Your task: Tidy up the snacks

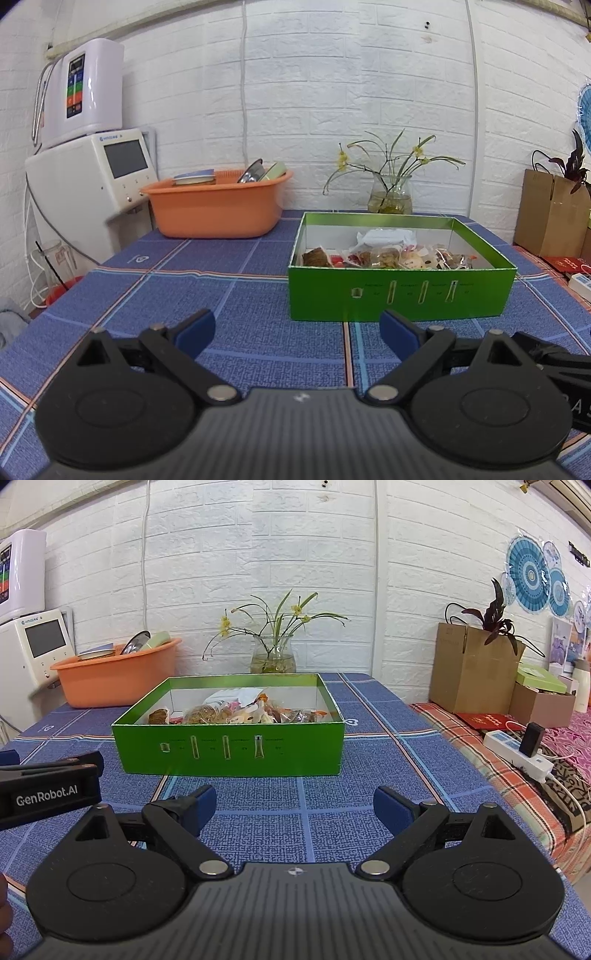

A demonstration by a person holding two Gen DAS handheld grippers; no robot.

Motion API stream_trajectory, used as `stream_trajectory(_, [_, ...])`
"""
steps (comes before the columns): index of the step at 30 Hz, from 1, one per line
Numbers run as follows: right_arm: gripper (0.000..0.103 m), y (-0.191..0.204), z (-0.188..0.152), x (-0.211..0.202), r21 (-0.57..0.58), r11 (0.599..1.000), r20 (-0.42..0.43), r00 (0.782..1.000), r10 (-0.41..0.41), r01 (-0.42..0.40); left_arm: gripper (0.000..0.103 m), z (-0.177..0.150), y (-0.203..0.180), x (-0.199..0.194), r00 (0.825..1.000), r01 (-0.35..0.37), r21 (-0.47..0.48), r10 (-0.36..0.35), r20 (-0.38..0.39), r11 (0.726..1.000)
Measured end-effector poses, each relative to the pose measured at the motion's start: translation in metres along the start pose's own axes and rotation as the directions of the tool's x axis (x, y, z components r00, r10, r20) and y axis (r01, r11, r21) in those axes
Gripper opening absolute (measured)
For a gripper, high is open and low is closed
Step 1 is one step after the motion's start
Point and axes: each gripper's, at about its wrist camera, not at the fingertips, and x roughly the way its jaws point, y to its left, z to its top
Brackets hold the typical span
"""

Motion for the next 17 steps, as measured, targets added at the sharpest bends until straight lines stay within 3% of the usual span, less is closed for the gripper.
stream_trajectory(6, [0.103,-0.0003,0.0000,0.0002,0.002,1.000,0.000,1.000,0.000,0.000,0.093,-0.0011,0.0018,-0.0053,0.999,-0.017,-0.010,0.017,0.041,1.000])
stream_trajectory(17, [0.103,-0.0007,-0.0001,0.0003,0.001,1.000,0.000,1.000,0.000,0.000,0.093,-0.0004,0.0009,-0.0028,1.000,0.002,-0.006,-0.002,0.007,1.000])
